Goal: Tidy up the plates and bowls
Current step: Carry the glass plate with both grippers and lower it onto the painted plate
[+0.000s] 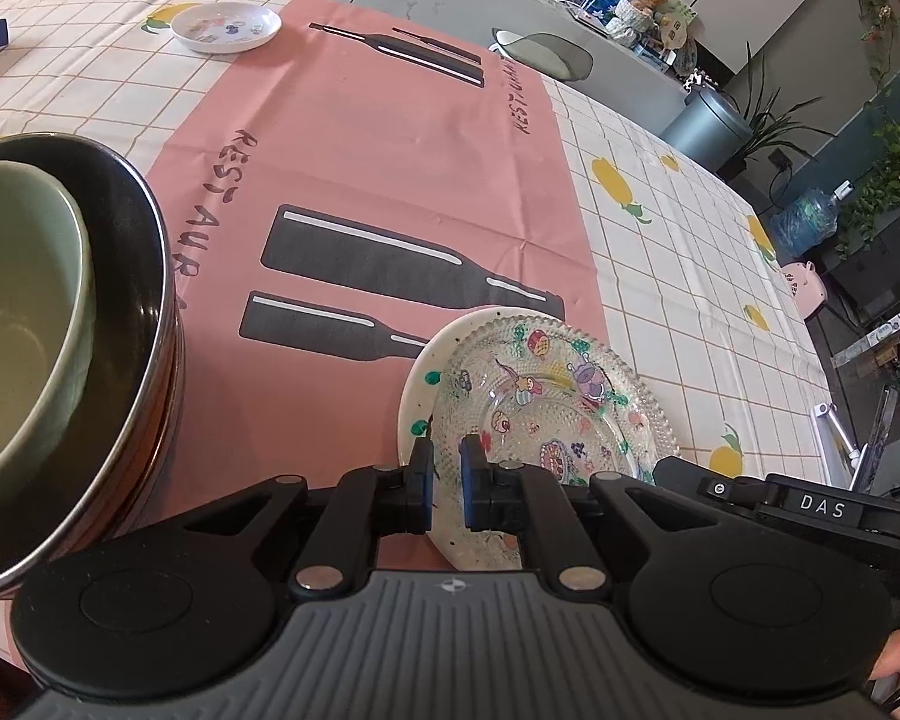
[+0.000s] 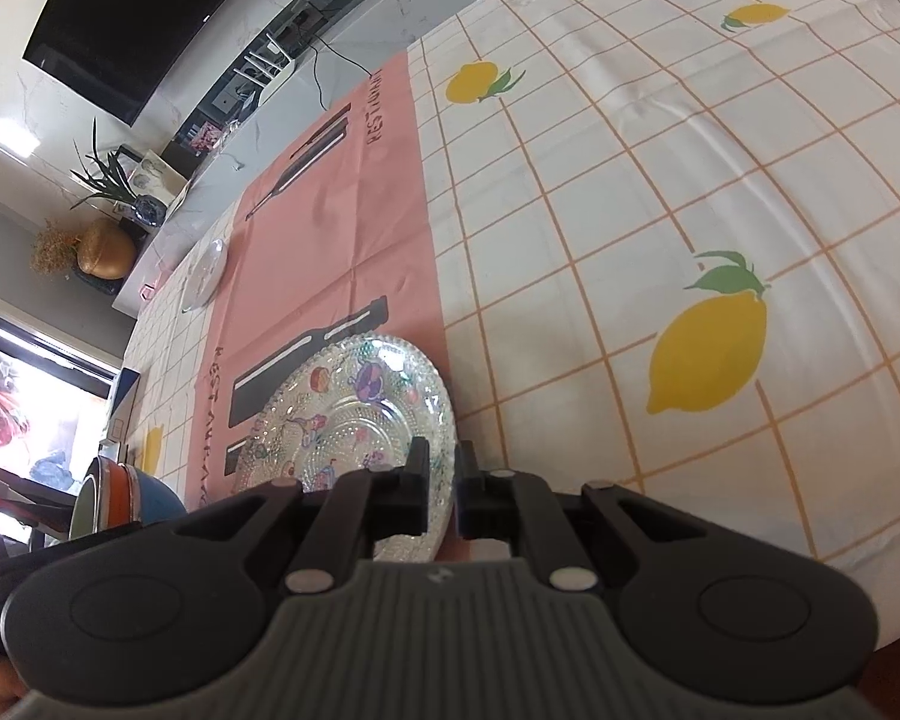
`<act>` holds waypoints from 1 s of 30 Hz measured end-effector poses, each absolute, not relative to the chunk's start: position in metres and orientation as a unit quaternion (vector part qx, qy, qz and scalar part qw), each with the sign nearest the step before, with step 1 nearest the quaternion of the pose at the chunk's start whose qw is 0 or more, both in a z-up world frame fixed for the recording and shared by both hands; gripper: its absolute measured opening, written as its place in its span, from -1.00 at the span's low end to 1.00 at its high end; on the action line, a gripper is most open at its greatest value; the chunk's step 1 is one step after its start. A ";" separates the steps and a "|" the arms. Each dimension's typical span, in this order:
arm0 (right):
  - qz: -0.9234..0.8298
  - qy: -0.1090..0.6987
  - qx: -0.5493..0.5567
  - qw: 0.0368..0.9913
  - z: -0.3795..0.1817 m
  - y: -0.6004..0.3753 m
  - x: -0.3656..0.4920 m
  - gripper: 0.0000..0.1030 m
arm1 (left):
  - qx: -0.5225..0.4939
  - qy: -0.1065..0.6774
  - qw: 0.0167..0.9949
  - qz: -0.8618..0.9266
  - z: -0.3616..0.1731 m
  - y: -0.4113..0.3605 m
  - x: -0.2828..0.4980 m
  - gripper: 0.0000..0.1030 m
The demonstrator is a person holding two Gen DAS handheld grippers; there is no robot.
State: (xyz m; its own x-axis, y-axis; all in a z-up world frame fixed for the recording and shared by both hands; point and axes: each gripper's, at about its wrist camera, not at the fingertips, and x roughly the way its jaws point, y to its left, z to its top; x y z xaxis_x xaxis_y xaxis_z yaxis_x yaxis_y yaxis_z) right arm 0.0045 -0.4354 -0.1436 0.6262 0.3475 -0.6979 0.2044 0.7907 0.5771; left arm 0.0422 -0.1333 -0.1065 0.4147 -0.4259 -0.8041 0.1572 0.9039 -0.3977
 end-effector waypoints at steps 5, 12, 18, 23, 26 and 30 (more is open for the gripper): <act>0.042 0.432 0.317 0.843 -0.144 -0.436 0.006 -0.89 | -0.120 0.510 0.834 -0.172 -0.108 -0.136 0.041 -0.80; 0.040 0.430 0.302 0.850 -0.143 -0.431 0.007 -0.89 | -0.078 0.501 0.846 -0.164 -0.103 -0.143 0.036 -0.81; 0.038 0.426 0.295 0.854 -0.142 -0.430 0.007 -0.90 | -0.065 0.479 0.861 -0.160 -0.096 -0.144 0.032 -0.80; 0.035 0.422 0.279 0.862 -0.138 -0.425 0.006 -0.90 | -0.066 0.466 0.868 -0.156 -0.098 -0.139 0.030 -0.47; 0.033 0.421 0.266 0.867 -0.136 -0.422 0.007 -0.90 | -0.084 0.478 0.859 -0.164 -0.106 -0.135 0.034 -0.47; 0.031 0.422 0.258 0.869 -0.136 -0.422 0.010 -0.91 | -0.099 0.486 0.850 -0.178 -0.110 -0.135 0.036 -0.57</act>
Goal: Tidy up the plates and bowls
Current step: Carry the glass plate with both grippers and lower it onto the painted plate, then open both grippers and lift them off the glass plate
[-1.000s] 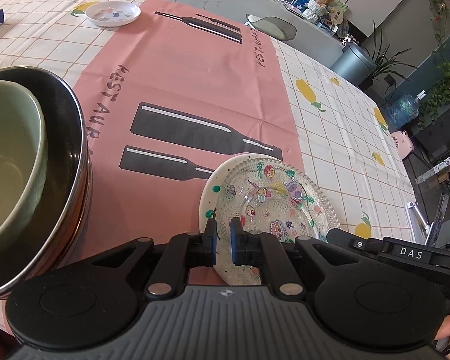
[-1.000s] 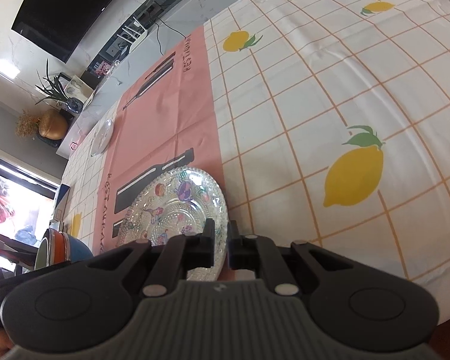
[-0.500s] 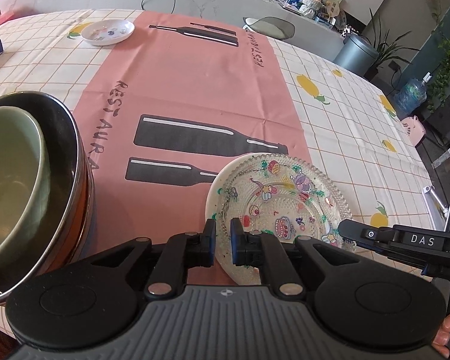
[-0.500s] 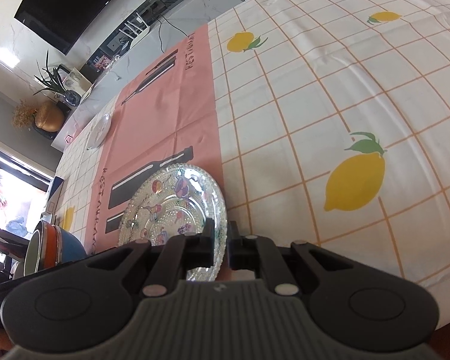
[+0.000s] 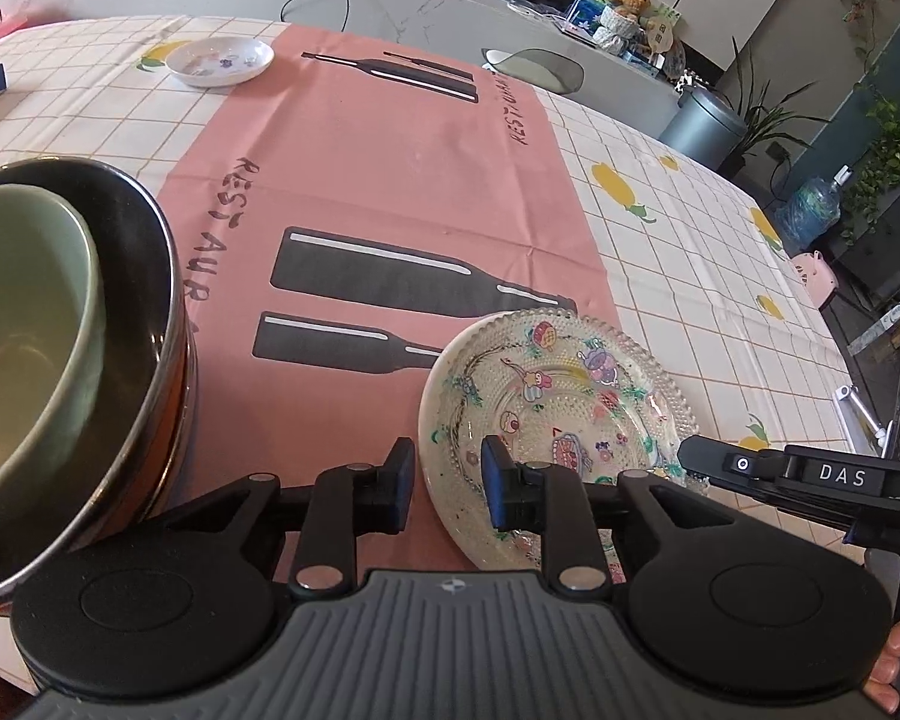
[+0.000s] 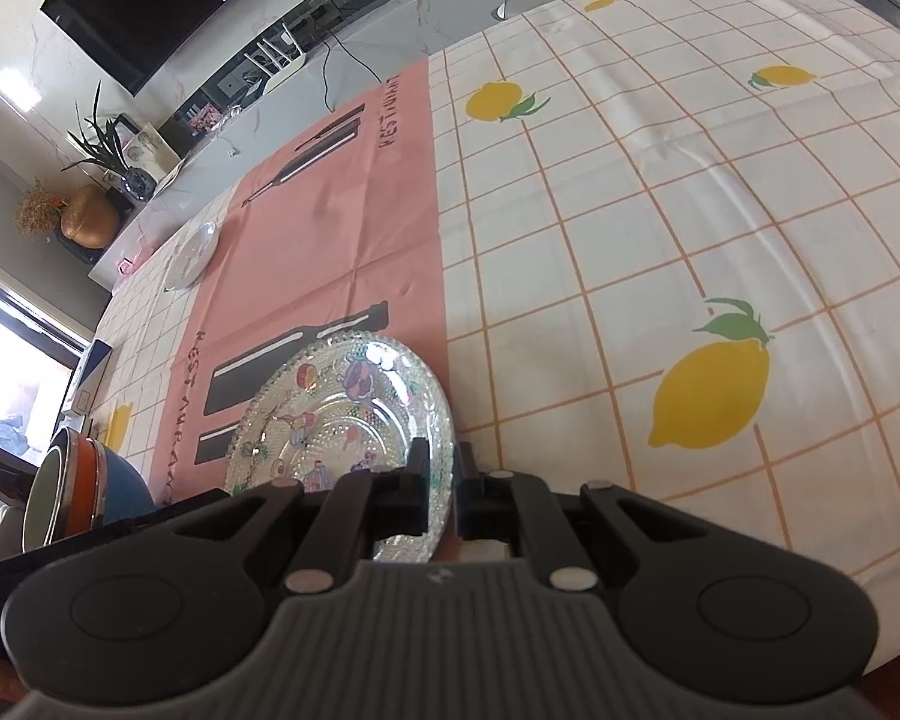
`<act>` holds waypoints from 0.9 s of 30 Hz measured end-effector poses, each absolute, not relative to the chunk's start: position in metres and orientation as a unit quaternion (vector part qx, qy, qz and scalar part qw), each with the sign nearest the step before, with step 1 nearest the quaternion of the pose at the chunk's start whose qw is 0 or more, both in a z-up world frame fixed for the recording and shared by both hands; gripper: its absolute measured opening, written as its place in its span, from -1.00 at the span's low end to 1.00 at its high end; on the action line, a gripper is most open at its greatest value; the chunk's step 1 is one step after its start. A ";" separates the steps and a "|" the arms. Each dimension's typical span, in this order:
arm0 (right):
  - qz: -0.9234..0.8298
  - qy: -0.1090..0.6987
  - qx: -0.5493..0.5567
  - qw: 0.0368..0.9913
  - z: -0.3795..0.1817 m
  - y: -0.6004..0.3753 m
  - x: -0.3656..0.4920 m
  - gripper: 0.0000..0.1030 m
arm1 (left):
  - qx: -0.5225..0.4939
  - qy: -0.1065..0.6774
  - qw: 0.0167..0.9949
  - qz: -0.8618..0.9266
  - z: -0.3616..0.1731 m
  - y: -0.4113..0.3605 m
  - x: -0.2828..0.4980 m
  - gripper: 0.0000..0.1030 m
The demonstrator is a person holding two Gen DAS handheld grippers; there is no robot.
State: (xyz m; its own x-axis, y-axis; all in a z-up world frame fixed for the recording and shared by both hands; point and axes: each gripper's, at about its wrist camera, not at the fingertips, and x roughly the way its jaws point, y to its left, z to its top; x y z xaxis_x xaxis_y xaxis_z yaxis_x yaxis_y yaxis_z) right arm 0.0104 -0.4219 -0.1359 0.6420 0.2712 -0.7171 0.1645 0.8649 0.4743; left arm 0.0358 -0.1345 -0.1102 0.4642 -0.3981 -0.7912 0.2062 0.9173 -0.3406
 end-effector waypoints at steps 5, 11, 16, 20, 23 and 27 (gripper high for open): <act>0.030 0.419 0.256 0.871 -0.136 -0.422 0.014 -0.92 | -0.097 0.490 0.849 -0.173 -0.112 -0.135 0.035 -0.62; 0.030 0.418 0.245 0.874 -0.135 -0.419 0.018 -0.91 | -0.096 0.491 0.849 -0.170 -0.111 -0.136 0.034 -0.63; 0.028 0.416 0.241 0.876 -0.135 -0.418 0.019 -0.91 | -0.093 0.492 0.850 -0.166 -0.110 -0.137 0.036 -0.63; 0.024 0.416 0.239 0.877 -0.134 -0.417 0.022 -0.90 | -0.089 0.493 0.849 -0.169 -0.110 -0.138 0.037 -0.63; 0.025 0.416 0.235 0.878 -0.133 -0.415 0.020 -0.89 | -0.086 0.491 0.850 -0.171 -0.109 -0.138 0.036 -0.62; 0.017 0.409 0.232 0.882 -0.128 -0.414 0.016 -0.80 | -0.069 0.478 0.860 -0.165 -0.100 -0.140 0.033 -0.54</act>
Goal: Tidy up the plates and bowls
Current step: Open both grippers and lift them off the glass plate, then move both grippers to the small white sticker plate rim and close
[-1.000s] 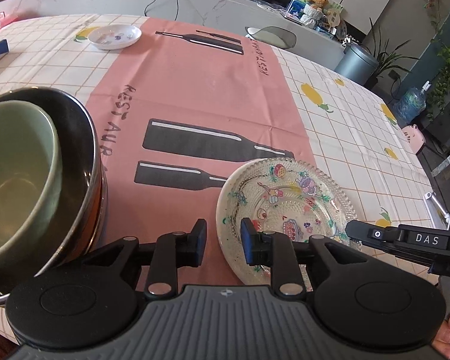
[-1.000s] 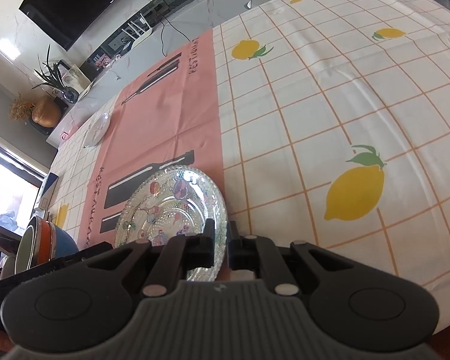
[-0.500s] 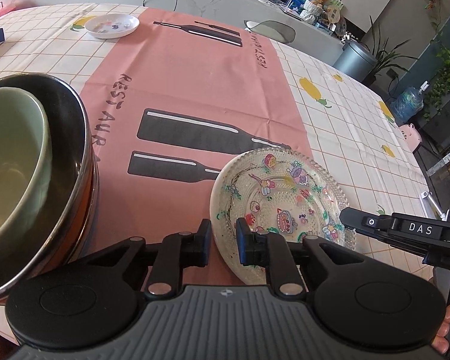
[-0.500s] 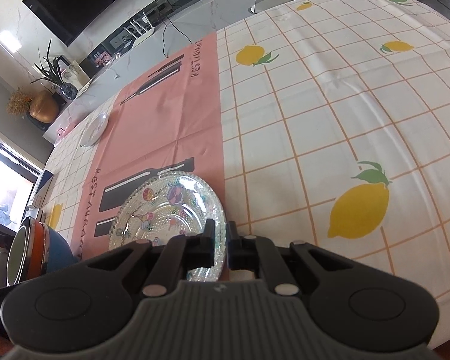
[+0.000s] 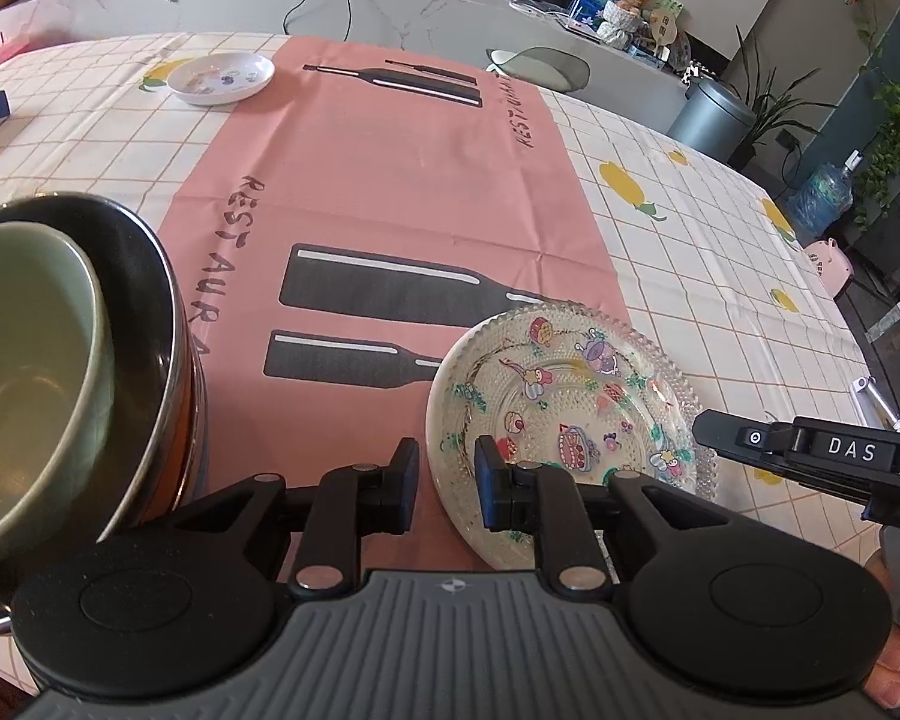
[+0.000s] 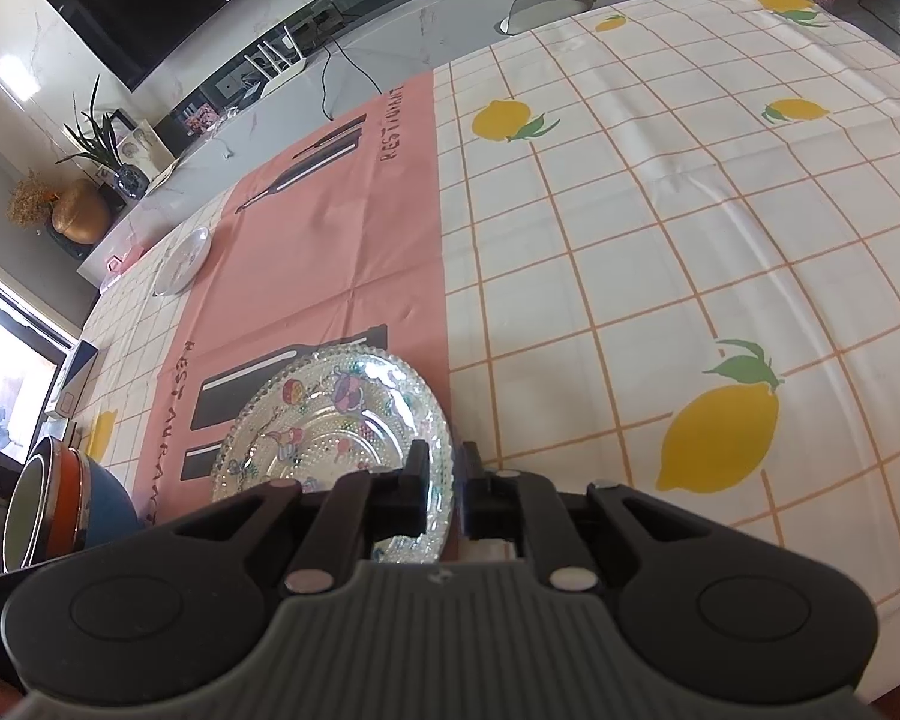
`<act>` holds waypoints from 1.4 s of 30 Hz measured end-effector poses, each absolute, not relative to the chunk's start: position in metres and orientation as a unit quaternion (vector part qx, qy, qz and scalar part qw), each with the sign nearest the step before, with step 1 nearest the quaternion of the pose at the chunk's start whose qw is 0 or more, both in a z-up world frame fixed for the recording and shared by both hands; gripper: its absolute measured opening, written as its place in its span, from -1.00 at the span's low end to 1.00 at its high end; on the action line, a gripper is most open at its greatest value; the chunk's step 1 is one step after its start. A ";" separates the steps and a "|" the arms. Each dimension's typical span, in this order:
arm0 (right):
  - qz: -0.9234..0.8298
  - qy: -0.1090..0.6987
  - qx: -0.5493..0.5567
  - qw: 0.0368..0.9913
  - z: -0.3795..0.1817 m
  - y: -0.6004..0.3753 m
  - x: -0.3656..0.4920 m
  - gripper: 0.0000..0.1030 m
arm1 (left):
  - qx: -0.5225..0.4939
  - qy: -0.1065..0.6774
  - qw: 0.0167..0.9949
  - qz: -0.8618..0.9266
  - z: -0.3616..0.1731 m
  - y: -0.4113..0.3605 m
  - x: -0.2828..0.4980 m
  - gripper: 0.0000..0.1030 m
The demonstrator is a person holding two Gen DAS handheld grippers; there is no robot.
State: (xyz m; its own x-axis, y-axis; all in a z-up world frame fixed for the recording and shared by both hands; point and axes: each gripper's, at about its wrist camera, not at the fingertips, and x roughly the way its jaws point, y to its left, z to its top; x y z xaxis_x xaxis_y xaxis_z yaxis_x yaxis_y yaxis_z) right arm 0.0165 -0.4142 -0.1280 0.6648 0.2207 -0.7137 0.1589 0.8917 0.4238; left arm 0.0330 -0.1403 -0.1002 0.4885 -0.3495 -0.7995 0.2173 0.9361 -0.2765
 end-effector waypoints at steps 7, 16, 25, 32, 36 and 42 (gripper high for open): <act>0.028 0.386 0.206 0.899 -0.104 -0.401 0.013 -0.42 | -0.060 0.475 0.861 -0.174 -0.073 -0.141 0.035 -0.50; 0.068 0.378 0.208 0.899 -0.074 -0.369 0.033 -0.38 | -0.076 0.484 0.854 -0.175 -0.034 -0.126 0.061 -0.48; 0.099 0.371 0.179 0.906 -0.049 -0.332 0.069 -0.37 | -0.018 0.443 0.883 -0.155 0.014 -0.099 0.098 -0.48; 0.116 0.373 0.157 0.907 -0.039 -0.305 0.105 -0.34 | 0.004 0.415 0.901 -0.123 0.035 -0.064 0.141 -0.48; 0.122 0.379 0.147 0.905 -0.037 -0.291 0.129 -0.29 | -0.008 0.414 0.902 -0.120 0.036 -0.042 0.166 -0.48; 0.117 0.400 0.131 0.899 -0.047 -0.269 0.171 -0.19 | -0.046 0.421 0.897 -0.126 0.019 -0.008 0.199 -0.30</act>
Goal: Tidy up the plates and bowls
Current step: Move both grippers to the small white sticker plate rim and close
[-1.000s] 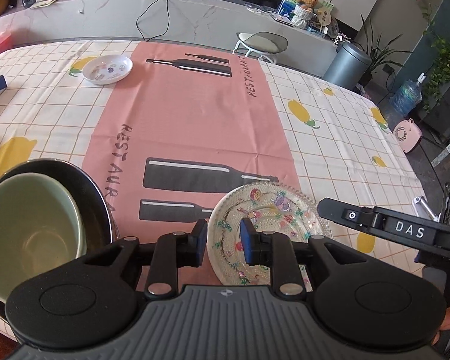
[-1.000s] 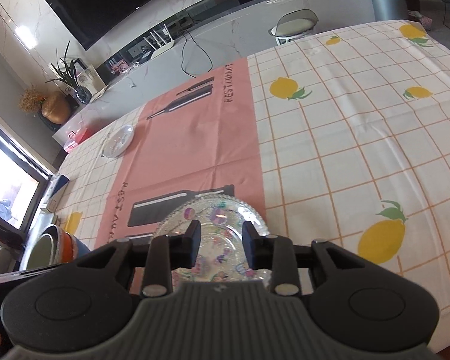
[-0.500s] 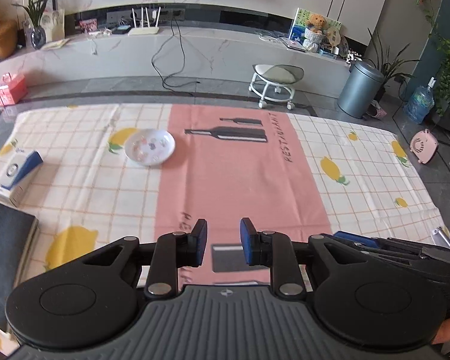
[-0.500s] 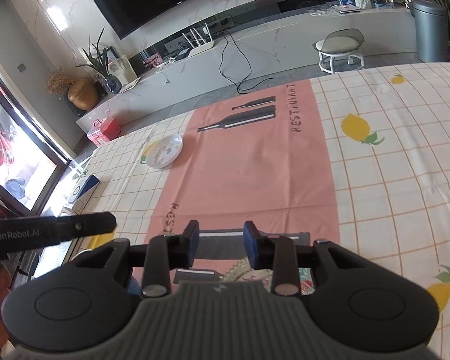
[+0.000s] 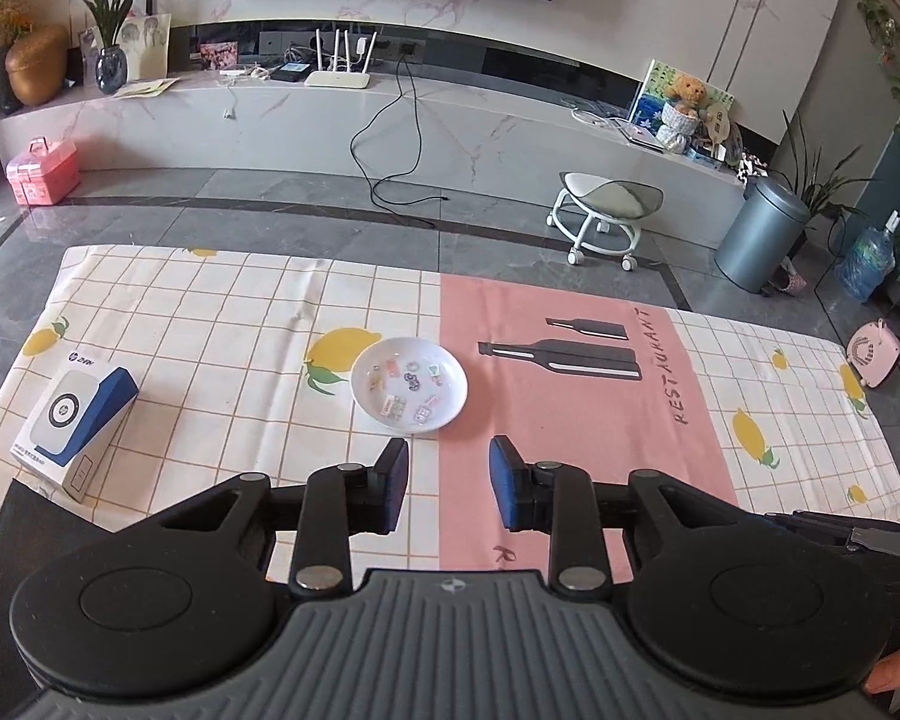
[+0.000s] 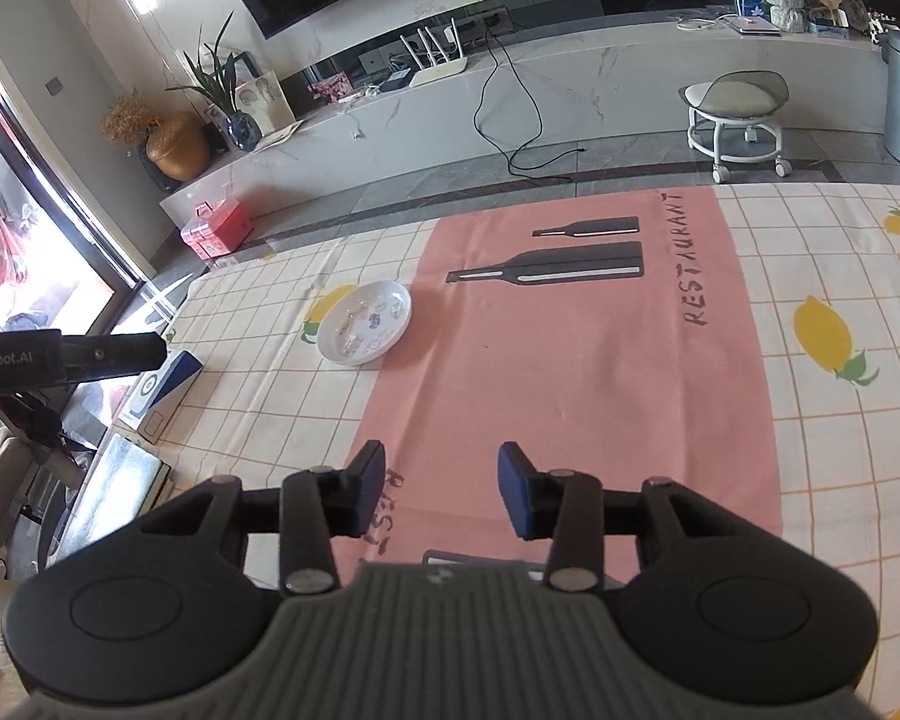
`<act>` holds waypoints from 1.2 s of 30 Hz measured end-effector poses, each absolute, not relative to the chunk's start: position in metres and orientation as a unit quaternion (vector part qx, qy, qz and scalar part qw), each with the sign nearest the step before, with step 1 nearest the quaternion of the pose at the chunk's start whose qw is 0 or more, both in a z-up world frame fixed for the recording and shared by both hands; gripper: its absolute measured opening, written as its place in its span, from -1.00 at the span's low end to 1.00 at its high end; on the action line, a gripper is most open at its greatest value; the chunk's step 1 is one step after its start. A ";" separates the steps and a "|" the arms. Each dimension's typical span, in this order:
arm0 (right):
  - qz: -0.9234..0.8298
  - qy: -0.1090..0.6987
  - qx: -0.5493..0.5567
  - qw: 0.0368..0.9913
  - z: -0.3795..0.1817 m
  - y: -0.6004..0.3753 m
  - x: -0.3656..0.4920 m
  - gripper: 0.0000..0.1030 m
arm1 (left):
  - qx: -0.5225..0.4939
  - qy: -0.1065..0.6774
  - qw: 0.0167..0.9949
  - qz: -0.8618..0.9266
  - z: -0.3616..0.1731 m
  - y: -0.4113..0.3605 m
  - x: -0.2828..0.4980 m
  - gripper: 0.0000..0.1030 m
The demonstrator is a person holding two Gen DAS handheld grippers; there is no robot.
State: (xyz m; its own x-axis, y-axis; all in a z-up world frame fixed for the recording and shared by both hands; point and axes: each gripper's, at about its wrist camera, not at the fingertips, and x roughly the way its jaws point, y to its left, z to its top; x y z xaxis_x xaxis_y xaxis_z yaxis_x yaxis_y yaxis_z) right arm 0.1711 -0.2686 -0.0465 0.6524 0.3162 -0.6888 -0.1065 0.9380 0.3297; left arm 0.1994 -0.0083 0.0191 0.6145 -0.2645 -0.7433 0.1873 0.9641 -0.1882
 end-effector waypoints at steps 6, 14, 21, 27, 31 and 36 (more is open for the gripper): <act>0.109 0.417 0.123 0.894 -0.062 -0.254 0.215 -0.19 | -0.087 0.426 0.893 -0.119 -0.009 0.022 0.231 -0.10; 0.118 0.427 0.117 0.889 -0.075 -0.227 0.278 -0.19 | -0.133 0.440 0.880 -0.119 -0.051 0.038 0.279 -0.11; 0.142 0.443 0.140 0.874 -0.097 -0.214 0.327 -0.37 | -0.163 0.455 0.867 -0.121 -0.092 0.041 0.316 -0.31; 0.144 0.460 0.187 0.856 -0.119 -0.213 0.359 -0.52 | -0.204 0.457 0.858 -0.118 -0.117 0.047 0.330 -0.47; 0.140 0.463 0.191 0.854 -0.128 -0.211 0.368 -0.55 | -0.211 0.459 0.855 -0.119 -0.126 0.045 0.334 -0.51; 0.147 0.463 0.208 0.849 -0.135 -0.210 0.375 -0.71 | -0.208 0.461 0.854 -0.123 -0.129 0.039 0.336 -0.83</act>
State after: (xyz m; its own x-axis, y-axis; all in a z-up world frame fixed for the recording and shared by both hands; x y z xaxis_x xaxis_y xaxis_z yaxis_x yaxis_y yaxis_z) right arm 0.3751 -0.2096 -0.1345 0.5275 0.4418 -0.7256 -0.0571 0.8706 0.4886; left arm 0.3358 0.0390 -0.1294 0.5442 -0.4021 -0.7363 0.0182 0.8831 -0.4688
